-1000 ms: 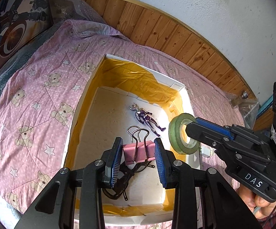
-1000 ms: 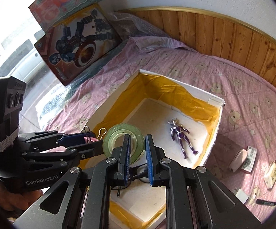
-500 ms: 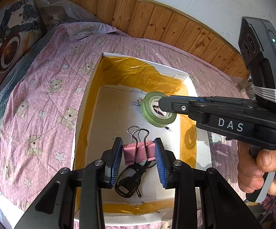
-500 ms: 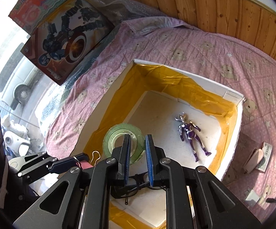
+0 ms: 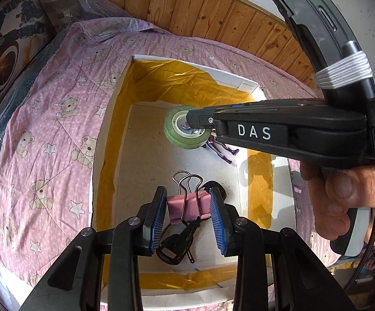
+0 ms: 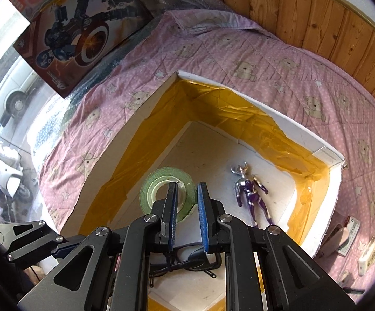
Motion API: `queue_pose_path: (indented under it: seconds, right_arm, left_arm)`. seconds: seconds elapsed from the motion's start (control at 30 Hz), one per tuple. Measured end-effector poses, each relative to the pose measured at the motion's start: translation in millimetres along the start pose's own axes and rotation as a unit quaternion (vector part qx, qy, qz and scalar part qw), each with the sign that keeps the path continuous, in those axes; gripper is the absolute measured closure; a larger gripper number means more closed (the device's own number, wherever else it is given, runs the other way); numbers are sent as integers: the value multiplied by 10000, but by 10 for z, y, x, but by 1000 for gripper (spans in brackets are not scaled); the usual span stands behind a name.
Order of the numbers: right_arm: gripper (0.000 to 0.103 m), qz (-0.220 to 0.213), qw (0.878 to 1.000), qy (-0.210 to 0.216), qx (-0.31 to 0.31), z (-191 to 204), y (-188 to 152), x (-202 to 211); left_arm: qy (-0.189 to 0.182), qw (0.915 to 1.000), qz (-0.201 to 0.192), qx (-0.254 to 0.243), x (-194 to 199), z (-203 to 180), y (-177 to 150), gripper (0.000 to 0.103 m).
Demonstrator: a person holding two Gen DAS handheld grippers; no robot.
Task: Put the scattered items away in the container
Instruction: 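Lower the tape roll and binder clip into the box with both tools, then lift both tools out of the box toward the items on the bed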
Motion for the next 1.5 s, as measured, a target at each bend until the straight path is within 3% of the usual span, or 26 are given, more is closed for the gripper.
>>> queue_pose_path:
  seconds: [0.4, 0.8, 1.23, 1.33, 1.4, 1.43, 1.5]
  right_arm:
    - [87, 353, 9986, -242, 321, 1, 105, -328]
    - [87, 554, 9954, -503, 597, 76, 186, -549]
    - [87, 665, 9964, -417, 315, -11, 157, -708]
    - [79, 694, 9967, -323, 265, -23, 135, -717]
    - [66, 586, 9976, -316, 167, -50, 141, -660]
    - [65, 508, 9982, -288, 125, -56, 152, -615]
    - [65, 422, 9987, -271, 60, -65, 161, -521]
  left_arm:
    - [-15, 9993, 363, 72, -164, 110, -15, 68]
    - [356, 9981, 490, 79, -341, 275, 45, 68]
    - [485, 9960, 737, 97, -428, 345, -13, 68]
    - [659, 9950, 752, 69, -442, 376, -7, 67]
    - [752, 9943, 749, -33, -444, 366, -18, 58]
    - [759, 9944, 728, -77, -430, 349, -25, 48]
    - [792, 9946, 651, -151, -387, 330, -34, 39]
Point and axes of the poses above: each gripper's, at about its wrist camera, not at the fingertips, and x roughly against the way its jaws point, z to its left, y to its top, the point moved 10 cm from there along -x, roughly the way its jaws point, and after that the axes turned 4 degrees about x, right-handed, at the moved point
